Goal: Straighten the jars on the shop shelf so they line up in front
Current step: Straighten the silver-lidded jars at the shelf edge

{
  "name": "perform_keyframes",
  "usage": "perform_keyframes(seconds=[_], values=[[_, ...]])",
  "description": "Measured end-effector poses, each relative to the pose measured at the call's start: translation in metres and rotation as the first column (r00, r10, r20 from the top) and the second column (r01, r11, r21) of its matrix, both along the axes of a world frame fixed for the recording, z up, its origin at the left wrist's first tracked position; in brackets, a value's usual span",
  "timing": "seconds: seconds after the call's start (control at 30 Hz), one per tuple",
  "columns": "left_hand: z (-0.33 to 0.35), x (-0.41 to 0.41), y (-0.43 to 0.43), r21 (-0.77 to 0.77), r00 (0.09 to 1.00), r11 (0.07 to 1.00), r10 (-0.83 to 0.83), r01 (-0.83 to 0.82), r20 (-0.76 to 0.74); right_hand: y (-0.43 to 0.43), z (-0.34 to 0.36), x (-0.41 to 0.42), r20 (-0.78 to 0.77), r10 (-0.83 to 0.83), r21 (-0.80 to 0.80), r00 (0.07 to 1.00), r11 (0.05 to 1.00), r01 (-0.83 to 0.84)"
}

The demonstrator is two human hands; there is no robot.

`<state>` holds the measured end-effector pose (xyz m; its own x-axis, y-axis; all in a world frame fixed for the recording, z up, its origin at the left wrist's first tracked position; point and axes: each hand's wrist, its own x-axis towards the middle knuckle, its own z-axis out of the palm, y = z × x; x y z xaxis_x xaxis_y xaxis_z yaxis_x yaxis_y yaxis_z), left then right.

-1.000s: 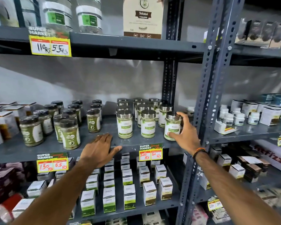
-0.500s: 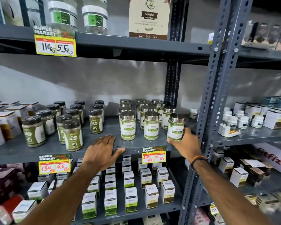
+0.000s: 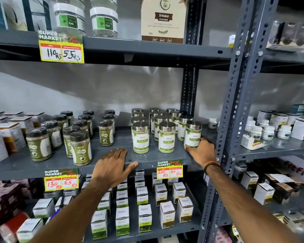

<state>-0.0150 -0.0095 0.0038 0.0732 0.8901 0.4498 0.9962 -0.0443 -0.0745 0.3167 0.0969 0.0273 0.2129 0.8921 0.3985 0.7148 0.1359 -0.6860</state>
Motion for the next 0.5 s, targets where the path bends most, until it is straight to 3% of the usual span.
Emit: perform_keyframes(seconds=[0.5], values=[[-0.0012,-0.0003,0.0001,0.009,1.0,1.0,-0.007,0.007,0.007,-0.0035,0.0001,-0.0009,-0.038,0.0,-0.009,0.999,1.0,0.0]])
